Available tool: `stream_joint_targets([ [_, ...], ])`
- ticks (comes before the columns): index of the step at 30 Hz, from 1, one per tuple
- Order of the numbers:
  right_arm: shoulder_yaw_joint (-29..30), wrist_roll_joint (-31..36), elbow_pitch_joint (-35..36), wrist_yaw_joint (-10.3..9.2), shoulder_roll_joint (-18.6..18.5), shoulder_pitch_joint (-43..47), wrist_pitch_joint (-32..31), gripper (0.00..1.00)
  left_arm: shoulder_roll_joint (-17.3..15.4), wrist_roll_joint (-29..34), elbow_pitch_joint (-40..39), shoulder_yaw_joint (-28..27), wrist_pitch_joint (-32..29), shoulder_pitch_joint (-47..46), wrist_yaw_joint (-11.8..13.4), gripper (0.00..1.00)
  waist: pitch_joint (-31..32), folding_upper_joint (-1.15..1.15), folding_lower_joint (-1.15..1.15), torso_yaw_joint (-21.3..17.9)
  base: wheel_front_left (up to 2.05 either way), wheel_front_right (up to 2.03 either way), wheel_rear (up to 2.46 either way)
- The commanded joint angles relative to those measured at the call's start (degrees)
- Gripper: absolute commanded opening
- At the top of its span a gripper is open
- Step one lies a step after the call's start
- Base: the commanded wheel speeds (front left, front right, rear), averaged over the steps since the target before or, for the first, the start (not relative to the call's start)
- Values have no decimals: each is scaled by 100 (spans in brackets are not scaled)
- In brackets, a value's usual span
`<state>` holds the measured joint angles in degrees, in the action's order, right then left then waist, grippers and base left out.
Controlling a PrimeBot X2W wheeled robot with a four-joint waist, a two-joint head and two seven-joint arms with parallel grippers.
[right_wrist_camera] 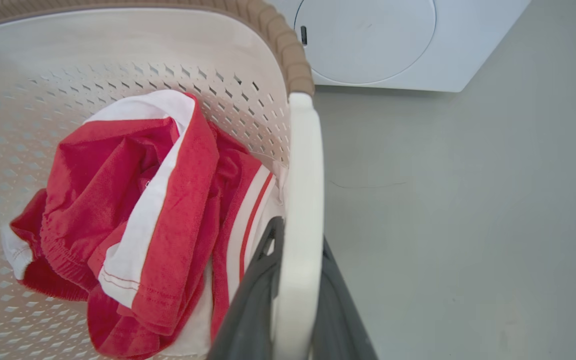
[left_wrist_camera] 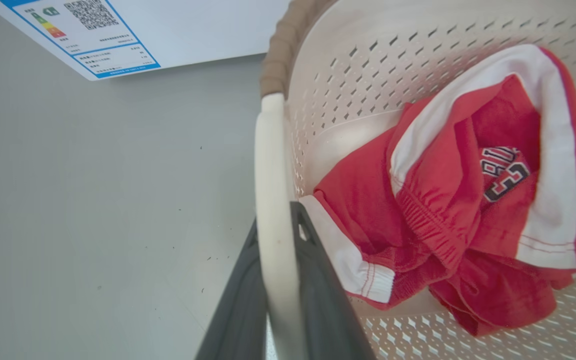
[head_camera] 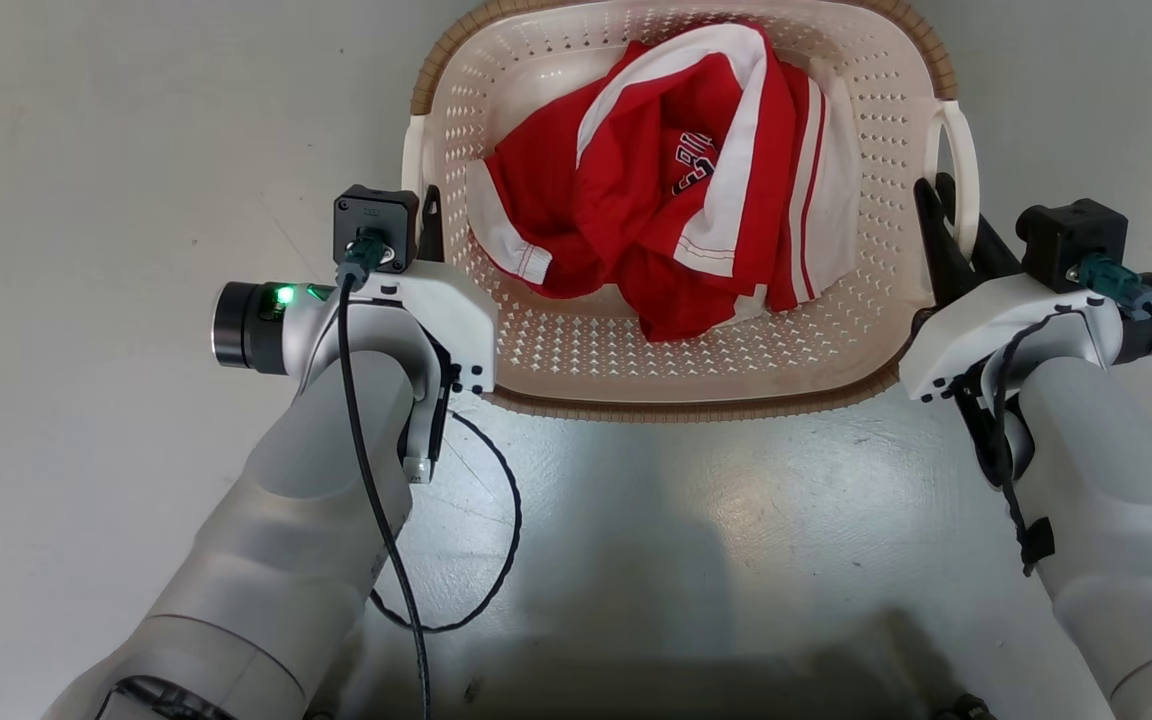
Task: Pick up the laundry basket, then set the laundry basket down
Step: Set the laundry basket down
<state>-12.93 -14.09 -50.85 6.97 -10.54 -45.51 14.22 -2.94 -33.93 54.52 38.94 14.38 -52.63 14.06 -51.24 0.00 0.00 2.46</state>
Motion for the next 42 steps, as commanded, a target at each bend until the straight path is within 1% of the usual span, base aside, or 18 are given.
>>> stream_joint_targets([
  [1,-164,121,112,52,176,322,77,0,-18,124,-135,-69,62,20,-57,0,-12,0,0,-8,0,0,0],
  [9,-74,172,117,52,220,335,77,0,1,415,-7,-360,62,28,-172,0,-78,0,0,-34,0,0,0],
  [14,-54,188,85,52,226,318,77,0,4,447,-11,-422,62,66,-236,0,-103,0,0,-42,0,0,0],
  [21,-19,213,20,52,235,275,78,0,5,407,-21,-430,62,93,-205,0,-141,0,0,-50,0,0,0],
  [22,8,227,6,52,236,265,78,3,5,380,-8,-444,62,99,-177,0,-144,0,0,-53,0,0,0],
  [23,43,244,-18,52,241,256,78,38,5,353,11,-450,62,103,-151,43,-147,0,0,-58,0,0,0],
  [24,76,266,-45,52,248,245,78,65,5,344,15,-454,62,99,-110,91,-151,0,0,-59,0,0,0],
  [25,139,311,-55,52,265,218,78,100,5,322,1,-465,62,102,-46,100,-159,0,0,-63,0,0,0],
  [36,456,532,193,52,344,262,78,100,6,118,203,-360,62,101,27,100,-106,0,0,-111,0,0,0],
  [42,597,639,274,52,376,349,78,100,6,84,260,-327,62,112,79,100,105,0,0,-117,0,0,0],
])
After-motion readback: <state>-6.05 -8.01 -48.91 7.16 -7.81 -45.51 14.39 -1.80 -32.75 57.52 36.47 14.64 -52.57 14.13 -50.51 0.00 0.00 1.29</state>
